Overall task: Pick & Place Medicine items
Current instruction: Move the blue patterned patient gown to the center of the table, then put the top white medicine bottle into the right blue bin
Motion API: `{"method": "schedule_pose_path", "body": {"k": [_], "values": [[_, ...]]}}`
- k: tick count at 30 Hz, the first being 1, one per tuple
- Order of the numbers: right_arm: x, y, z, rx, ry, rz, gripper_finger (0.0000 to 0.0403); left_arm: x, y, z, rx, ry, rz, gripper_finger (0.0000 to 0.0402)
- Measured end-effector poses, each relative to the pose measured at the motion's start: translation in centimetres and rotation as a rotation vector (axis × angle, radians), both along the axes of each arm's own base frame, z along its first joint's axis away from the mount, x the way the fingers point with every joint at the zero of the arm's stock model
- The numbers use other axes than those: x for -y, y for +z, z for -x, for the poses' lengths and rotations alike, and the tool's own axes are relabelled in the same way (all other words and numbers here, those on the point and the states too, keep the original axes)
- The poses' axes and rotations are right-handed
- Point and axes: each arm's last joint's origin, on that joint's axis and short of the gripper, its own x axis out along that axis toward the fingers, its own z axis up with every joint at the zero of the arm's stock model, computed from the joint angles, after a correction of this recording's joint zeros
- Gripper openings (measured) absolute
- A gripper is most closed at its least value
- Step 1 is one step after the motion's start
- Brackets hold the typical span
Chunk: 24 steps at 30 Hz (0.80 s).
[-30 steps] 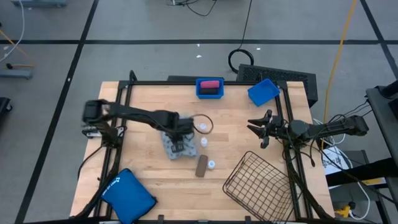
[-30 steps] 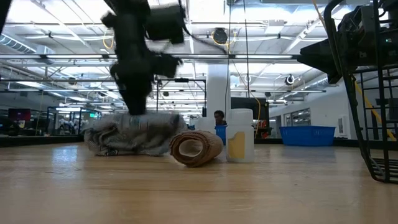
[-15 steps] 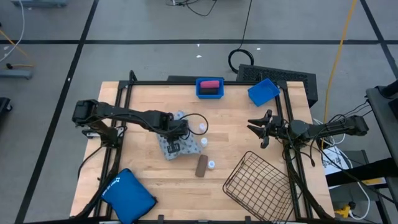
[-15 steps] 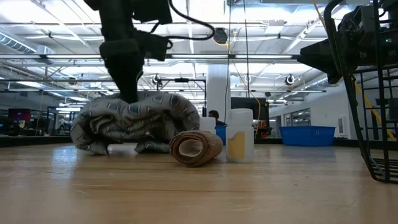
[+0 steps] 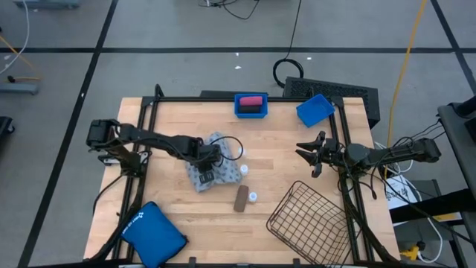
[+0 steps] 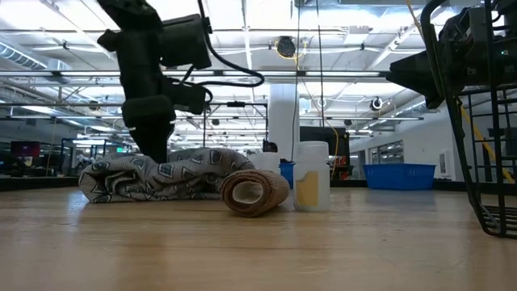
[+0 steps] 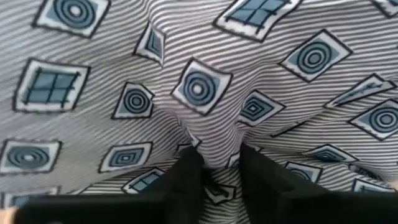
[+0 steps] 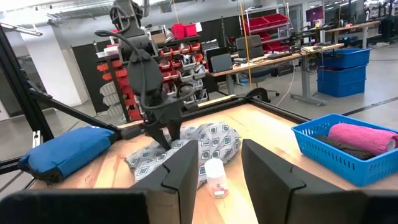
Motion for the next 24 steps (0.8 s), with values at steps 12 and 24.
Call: {"method": "schedule_pose_path", "body": {"k": [12, 24], "values": [[0.0, 0.1, 0.0, 0.014, -0.003, -0.002, 0.0116, 0.9, 8.1, 1.6, 0.305, 0.043, -0.04, 0.0144], [0.0, 0.1, 0.0, 0.008, -0.004, -0.001, 0.0116, 4.2, 12.6, 6.3, 0.55, 0.156, -0.191, 0.0122]]}}
